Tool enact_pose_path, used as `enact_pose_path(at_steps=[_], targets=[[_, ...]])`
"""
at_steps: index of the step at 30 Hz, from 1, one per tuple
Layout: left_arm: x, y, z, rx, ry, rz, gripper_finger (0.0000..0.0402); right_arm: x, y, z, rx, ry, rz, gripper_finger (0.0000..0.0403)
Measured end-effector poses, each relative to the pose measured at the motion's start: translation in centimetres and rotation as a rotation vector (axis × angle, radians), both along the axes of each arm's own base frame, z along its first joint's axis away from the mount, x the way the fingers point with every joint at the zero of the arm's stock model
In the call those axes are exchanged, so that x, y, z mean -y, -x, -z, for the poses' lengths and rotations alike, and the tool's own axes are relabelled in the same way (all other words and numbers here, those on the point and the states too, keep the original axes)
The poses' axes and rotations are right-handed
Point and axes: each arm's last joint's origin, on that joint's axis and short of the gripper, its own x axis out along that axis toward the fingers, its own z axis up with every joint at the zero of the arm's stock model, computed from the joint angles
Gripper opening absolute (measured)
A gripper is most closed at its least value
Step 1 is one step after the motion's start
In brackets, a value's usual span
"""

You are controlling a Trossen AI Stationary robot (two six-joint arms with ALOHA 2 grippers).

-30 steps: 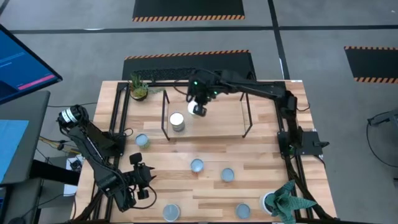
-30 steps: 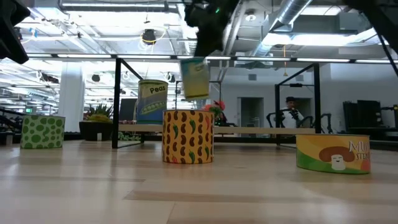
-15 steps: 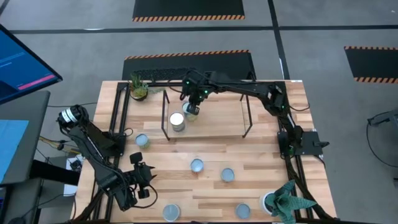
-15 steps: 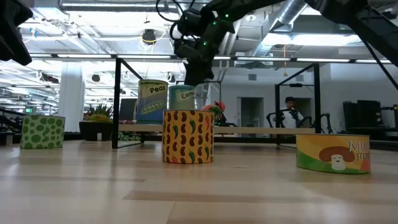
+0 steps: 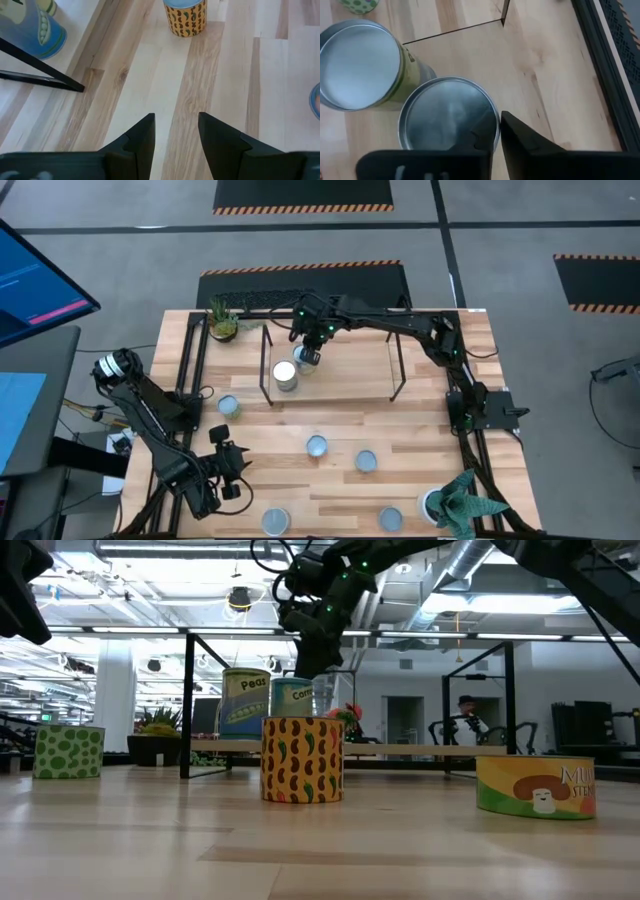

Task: Pick and place cans onto a shelf
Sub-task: Put the canned carrots on the shelf, then adjust the canned green peas

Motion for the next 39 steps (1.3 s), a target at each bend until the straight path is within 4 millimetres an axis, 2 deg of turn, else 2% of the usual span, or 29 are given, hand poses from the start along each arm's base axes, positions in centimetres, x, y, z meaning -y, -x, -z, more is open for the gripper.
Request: enact_pose_path(at_steps=[5, 8, 13, 17, 20, 24, 29, 34, 39], targets=[[0.0, 0.0, 0.0, 0.000, 0.000, 0.000, 0.0139, 0.0, 0.1, -0.3, 0.004, 0.005, -0.001, 0.0070], [0.0, 0.0, 0.0, 0.001, 0.000, -0.001, 0.0139, -0.1, 0.2, -1.1, 0.015, 0.010, -0.001, 0.0072], [0.0, 0.0, 0.0, 0.003, 0.004, -0.006, 0.0139, -0.5, 0.9, -4.1, 0.013, 0.001, 0.012, 0.0072], [-0.1, 0.1, 0.0, -0.006, -0.004, -0.007, 0.0139, -2.5, 2.0, -6.4, -0.046, -0.066, 0.057, 0.0072], [-0.7, 0.3, 0.0, -0.005, -0.041, -0.050, 0.0139, -4.8, 3.4, -7.5, -0.099, -0.101, 0.051, 0.0072], [-2.6, 0.7, 0.0, -0.059, -0.112, -0.190, 0.0139, -8.6, 5.5, -9.5, -0.183, -0.134, 0.027, 0.0072], [-5.4, 0.5, -0.5, -0.087, -0.191, -0.423, 0.0139, -14.4, 7.8, -11.9, -0.203, -0.161, -0.034, 0.0072], [-8.8, -0.8, -0.9, -0.188, -0.239, -0.657, 0.0139, -20.9, 10.4, -14.5, -0.141, -0.146, -0.218, 0.0072], [-12.1, -2.2, -0.9, -0.375, -0.261, -0.740, 0.0139, -26.6, 13.0, -15.7, -0.096, -0.059, -0.365, 0.0072]])
